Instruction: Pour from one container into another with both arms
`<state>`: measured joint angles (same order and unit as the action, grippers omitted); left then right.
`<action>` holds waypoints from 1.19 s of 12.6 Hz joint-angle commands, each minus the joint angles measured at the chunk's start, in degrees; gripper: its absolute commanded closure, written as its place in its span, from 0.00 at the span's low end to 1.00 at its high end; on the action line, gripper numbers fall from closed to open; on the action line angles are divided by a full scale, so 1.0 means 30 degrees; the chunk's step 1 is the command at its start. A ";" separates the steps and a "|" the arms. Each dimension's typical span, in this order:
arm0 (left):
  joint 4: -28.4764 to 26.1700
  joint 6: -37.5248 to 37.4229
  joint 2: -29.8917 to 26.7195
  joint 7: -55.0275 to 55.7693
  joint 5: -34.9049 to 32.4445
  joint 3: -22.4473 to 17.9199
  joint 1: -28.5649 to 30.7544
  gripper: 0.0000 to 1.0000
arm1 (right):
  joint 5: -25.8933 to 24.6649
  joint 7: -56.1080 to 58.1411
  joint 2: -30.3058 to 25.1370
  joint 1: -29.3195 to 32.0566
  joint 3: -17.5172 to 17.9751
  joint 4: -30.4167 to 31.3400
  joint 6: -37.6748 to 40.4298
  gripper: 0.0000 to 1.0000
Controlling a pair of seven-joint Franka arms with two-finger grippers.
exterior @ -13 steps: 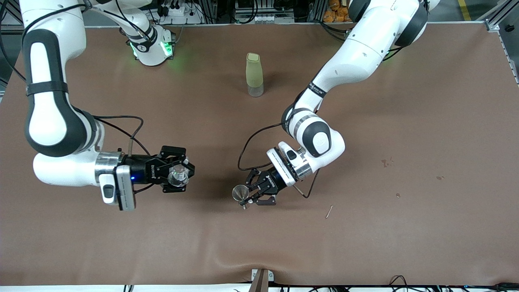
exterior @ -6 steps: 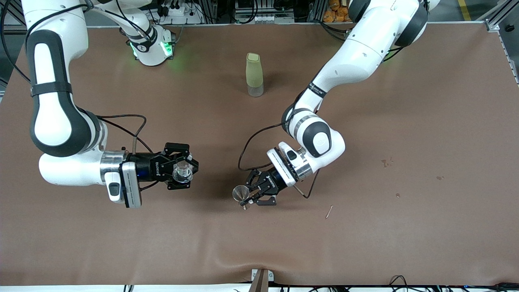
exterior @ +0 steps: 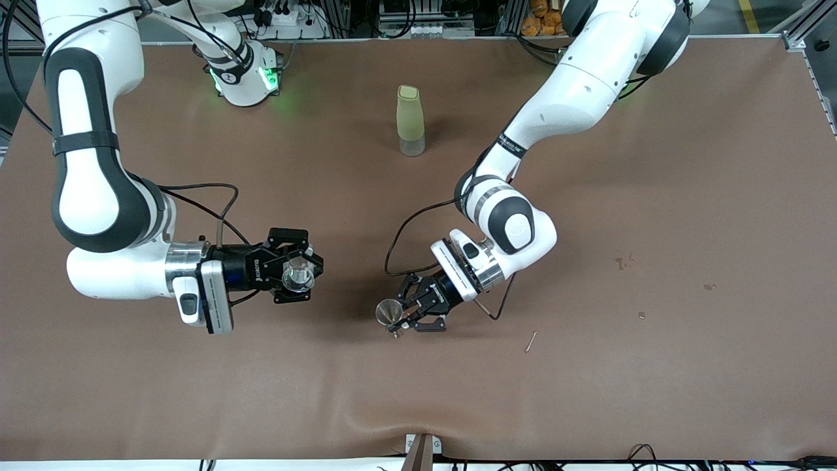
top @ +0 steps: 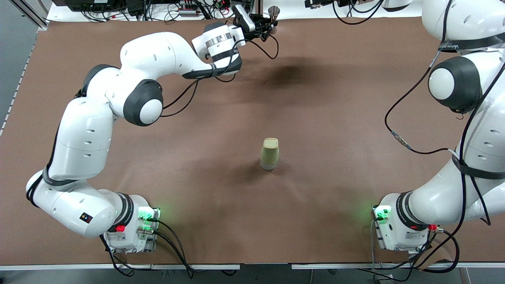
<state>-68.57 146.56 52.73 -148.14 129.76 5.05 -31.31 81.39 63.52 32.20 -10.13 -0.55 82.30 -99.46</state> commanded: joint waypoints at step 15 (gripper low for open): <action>-0.0201 0.0159 -0.0145 -0.0454 0.0691 -0.0043 -0.0228 1.00 | -0.0383 -0.2824 -0.0217 -0.2071 0.0096 -0.0010 -0.4022 1.00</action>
<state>-69.20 146.57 52.74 -148.14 129.77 5.08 -31.52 80.40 59.30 32.20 -15.45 -0.21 82.24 -111.08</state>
